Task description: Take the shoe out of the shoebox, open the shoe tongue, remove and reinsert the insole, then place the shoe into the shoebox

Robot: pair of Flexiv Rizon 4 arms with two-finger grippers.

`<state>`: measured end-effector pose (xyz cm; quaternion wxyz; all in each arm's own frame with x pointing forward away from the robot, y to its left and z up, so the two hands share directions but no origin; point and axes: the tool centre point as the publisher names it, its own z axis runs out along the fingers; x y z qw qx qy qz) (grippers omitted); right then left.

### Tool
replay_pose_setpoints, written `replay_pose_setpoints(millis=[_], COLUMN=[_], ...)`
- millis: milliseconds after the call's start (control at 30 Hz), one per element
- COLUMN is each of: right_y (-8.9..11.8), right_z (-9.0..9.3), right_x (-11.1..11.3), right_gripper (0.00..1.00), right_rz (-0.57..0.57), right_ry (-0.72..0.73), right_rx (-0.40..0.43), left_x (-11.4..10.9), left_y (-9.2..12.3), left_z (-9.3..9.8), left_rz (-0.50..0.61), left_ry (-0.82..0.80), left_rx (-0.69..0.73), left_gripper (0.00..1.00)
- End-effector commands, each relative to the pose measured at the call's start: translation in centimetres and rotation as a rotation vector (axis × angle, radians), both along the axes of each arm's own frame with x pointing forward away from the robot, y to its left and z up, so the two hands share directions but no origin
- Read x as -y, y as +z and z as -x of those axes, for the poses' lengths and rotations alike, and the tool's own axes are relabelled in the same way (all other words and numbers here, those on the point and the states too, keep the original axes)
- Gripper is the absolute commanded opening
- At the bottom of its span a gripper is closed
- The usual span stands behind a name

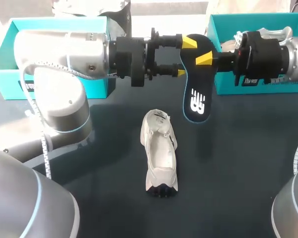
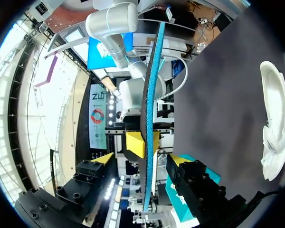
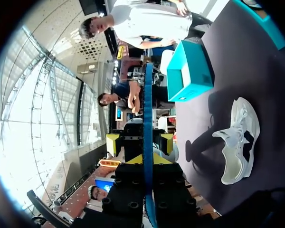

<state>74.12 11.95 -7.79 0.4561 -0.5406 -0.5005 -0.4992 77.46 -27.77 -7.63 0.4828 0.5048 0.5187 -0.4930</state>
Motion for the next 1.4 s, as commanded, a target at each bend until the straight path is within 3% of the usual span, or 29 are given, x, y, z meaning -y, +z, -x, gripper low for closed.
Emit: replay_pose_setpoints(millis=[33,133,833,1167,1333,1400], right_y=[0.1,0.1,-0.1,-0.1,-0.1,-0.1], right_z=[-0.5,-0.4,0.3,0.5,0.6,0.7], right_x=[-0.3,-0.3,-0.2,-0.2,-0.3,-0.3], right_gripper=[0.0,0.0,0.0,0.0,0.0,0.0], right_rz=[0.006,0.004,-0.005,-0.01,-0.01,-0.01], right_ry=[0.019,0.021,0.033,0.038,0.041,0.041], right_rx=[-0.003,-0.005,-0.015,-0.015,-0.015,-0.015], left_x=[0.3,0.3,1.2,1.7,1.8,1.8], left_y=[-0.4,-0.5,-0.6,-0.7,-0.7,-0.7], left_z=[0.1,0.0,-0.7,-0.5,-0.4,-0.4], left_rz=[0.004,0.003,0.007,0.004,0.003,0.004], left_ry=[0.01,0.013,0.052,0.062,0.06,0.06], left_rx=[0.0,-0.001,0.008,0.004,0.005,0.004], left_gripper=[0.47,0.39,0.31,0.1,0.09,0.04])
